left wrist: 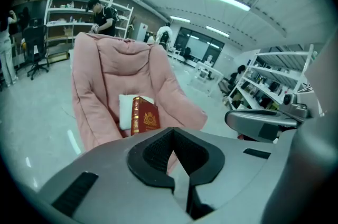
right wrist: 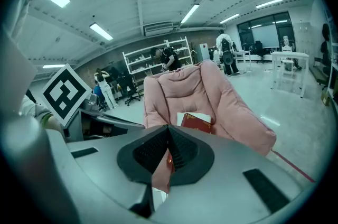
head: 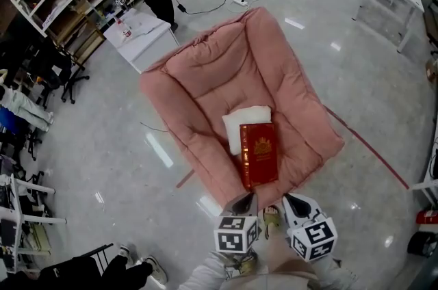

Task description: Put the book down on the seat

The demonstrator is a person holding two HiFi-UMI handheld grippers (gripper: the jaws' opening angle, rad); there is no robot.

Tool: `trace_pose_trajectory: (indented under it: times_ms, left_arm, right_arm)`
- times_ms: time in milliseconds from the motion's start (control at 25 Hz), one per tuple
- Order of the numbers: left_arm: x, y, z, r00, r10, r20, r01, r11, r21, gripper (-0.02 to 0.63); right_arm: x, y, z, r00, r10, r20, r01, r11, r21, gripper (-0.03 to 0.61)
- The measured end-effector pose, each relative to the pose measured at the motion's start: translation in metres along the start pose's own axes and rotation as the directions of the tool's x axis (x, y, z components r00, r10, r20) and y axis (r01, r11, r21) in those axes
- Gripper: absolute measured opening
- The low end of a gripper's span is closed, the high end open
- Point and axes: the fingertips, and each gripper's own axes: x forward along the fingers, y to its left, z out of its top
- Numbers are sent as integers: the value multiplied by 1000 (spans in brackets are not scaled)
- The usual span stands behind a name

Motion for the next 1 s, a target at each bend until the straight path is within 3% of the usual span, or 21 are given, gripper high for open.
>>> trace_pose_trajectory:
  times_ms: [400, 1000]
  left_arm:
    - [-59, -21, -2, 999, -39, 29, 39, 999, 11, 6]
    - [-82, -13, -5, 997, -44, 64, 44, 999, 6, 6]
  right_arm:
    - [-30, 46, 2, 1000, 24, 6, -23, 997, -67, 5]
    - [-29, 69, 12, 998, 52, 30, -47, 988, -149, 5]
